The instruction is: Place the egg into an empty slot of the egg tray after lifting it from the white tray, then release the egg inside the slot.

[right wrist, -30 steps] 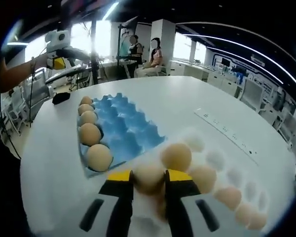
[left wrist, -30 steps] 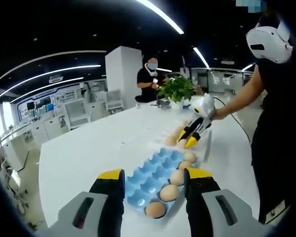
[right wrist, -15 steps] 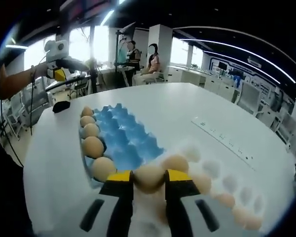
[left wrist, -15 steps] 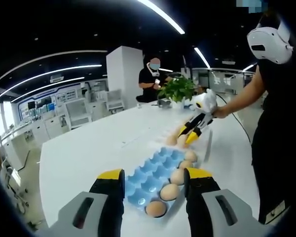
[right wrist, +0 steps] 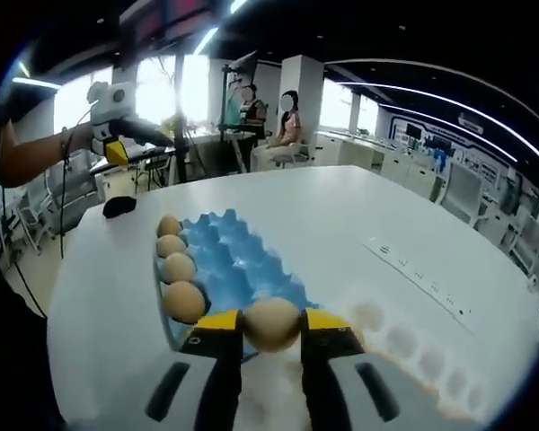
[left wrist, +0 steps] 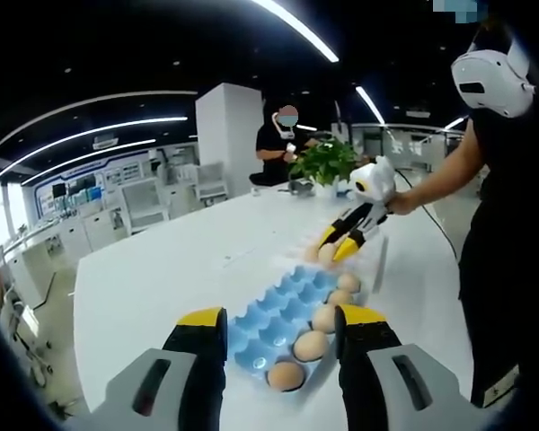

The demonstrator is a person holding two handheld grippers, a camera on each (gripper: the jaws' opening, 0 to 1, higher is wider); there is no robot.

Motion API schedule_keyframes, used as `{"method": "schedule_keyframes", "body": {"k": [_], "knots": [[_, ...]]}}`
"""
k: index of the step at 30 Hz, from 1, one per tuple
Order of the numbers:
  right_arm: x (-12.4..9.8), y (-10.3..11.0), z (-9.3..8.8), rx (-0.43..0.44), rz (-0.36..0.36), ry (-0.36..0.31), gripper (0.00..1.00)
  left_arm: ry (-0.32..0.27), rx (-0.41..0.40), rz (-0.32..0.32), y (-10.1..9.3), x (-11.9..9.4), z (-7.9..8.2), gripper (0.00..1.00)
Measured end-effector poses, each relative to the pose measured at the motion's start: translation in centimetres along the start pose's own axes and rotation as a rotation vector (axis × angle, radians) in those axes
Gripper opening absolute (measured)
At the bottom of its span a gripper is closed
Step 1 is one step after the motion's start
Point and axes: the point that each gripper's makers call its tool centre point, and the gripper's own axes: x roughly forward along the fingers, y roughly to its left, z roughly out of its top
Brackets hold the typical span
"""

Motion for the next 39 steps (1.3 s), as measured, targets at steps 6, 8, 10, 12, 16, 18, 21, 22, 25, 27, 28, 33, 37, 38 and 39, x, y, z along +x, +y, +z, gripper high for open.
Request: {"method": "schedule_keyframes", "body": {"k": [6,8,10,12,16,18,21,22,25,27,28,33,37,38,39], "knots": [[1.2,1.1,1.3,-0.021,0.022,-0.02,0.24,-0.003,-0.004,0.0,0.1,-0.2,-0.1,0.48],[1.7,1.4,1.7,-0.018,0.033,-0.024,0.24,-0.001,-0.004,-0.001,0.1,-0.2,-0.2,0.48],[2.1,1.7,2.1,-0.026,0.039,-0.029,0.24,-0.002,-0.005,-0.002,0.2,-0.2,-0.3,0.49],[2.6,2.1,2.5,-0.028,0.045,-0.034,0.24,0.0,-0.004,-0.002,0.2,-0.1,-0.3,0.49],[3.6,2.9,3.4,-0.035,0.063,-0.046,0.24,-0.003,-0.005,-0.004,0.3,-0.1,-0.4,0.49],[4.1,3.4,3.8,-0.039,0.074,-0.052,0.24,-0.004,-0.006,-0.005,0.3,-0.1,-0.4,0.49],[4.8,4.0,4.4,-0.04,0.084,-0.063,0.24,-0.005,-0.009,-0.003,0.5,-0.2,-0.5,0.49],[5.2,4.4,4.5,-0.038,0.095,-0.062,0.24,-0.007,-0.01,-0.002,0.5,-0.3,-0.5,0.49],[6.0,5.1,5.0,-0.043,0.108,-0.067,0.24,-0.005,-0.011,-0.001,0.6,-0.4,-0.6,0.49],[6.5,5.4,5.3,-0.043,0.115,-0.072,0.24,-0.003,-0.01,-0.001,0.6,-0.5,-0.7,0.48],[6.7,5.6,5.4,-0.04,0.12,-0.072,0.24,-0.003,-0.01,0.0,0.7,-0.5,-0.8,0.49],[7.7,6.1,6.0,-0.044,0.136,-0.074,0.24,-0.004,-0.011,0.0,0.8,-0.7,-0.8,0.49],[8.5,6.8,6.6,-0.048,0.15,-0.082,0.25,-0.006,-0.016,0.003,1.1,-0.8,-1.0,0.48],[8.7,7.0,6.7,-0.049,0.155,-0.081,0.25,-0.006,-0.016,0.003,1.1,-0.8,-1.0,0.48],[9.0,7.2,6.9,-0.05,0.16,-0.082,0.25,-0.006,-0.016,0.004,1.2,-0.8,-1.0,0.48]]}}
